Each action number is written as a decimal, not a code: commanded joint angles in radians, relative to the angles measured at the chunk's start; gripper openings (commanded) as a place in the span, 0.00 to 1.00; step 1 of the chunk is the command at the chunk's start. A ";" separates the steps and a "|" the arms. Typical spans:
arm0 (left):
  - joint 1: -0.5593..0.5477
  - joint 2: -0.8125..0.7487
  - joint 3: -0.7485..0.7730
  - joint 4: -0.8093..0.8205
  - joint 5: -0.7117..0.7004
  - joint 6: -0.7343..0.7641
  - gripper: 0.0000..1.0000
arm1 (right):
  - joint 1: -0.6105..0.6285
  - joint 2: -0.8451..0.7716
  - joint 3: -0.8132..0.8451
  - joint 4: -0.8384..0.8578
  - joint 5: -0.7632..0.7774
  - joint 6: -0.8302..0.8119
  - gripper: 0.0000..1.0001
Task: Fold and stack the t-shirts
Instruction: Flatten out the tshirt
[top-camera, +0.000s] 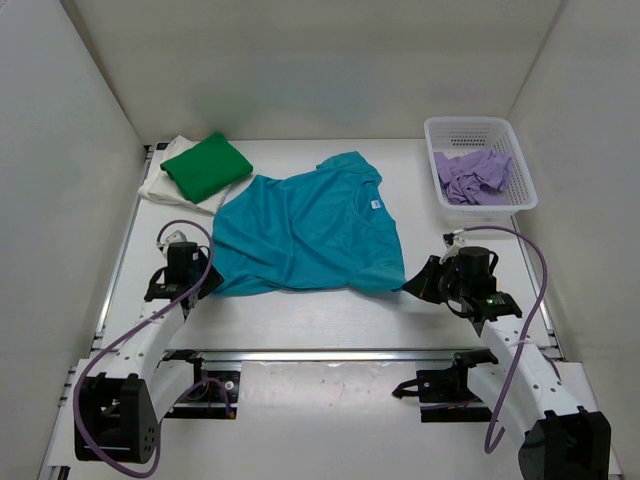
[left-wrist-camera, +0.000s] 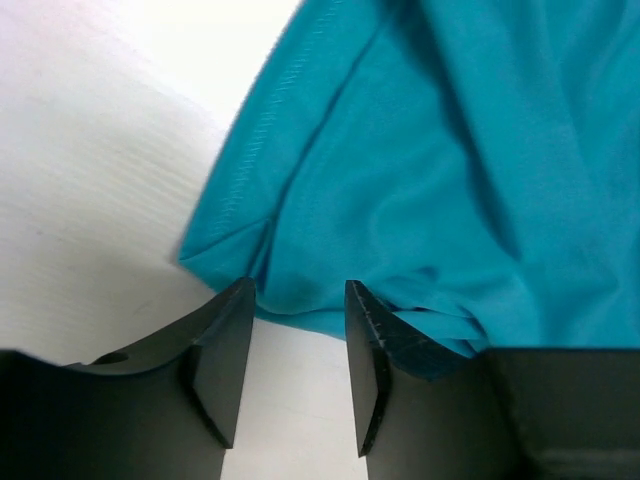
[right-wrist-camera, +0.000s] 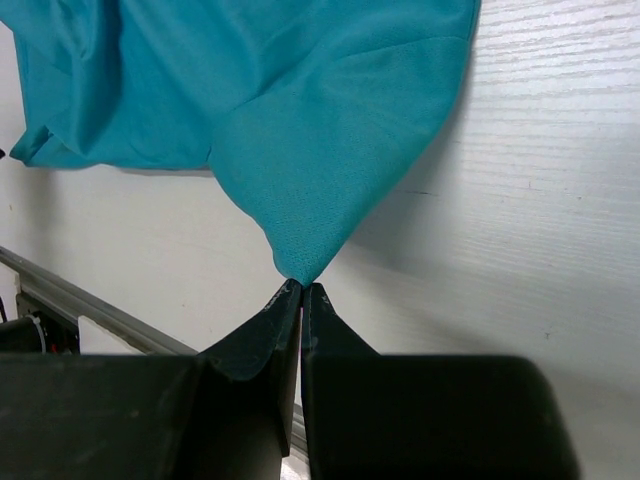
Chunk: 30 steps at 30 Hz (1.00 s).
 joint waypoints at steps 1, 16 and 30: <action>0.000 -0.038 -0.035 0.010 -0.057 -0.018 0.52 | -0.013 0.007 0.004 0.021 -0.027 -0.013 0.00; 0.002 0.113 -0.044 0.156 0.001 -0.067 0.41 | -0.001 0.008 0.001 0.038 -0.033 -0.013 0.00; 0.013 0.029 0.273 0.035 0.114 -0.056 0.00 | -0.047 0.051 0.275 0.042 -0.037 -0.013 0.00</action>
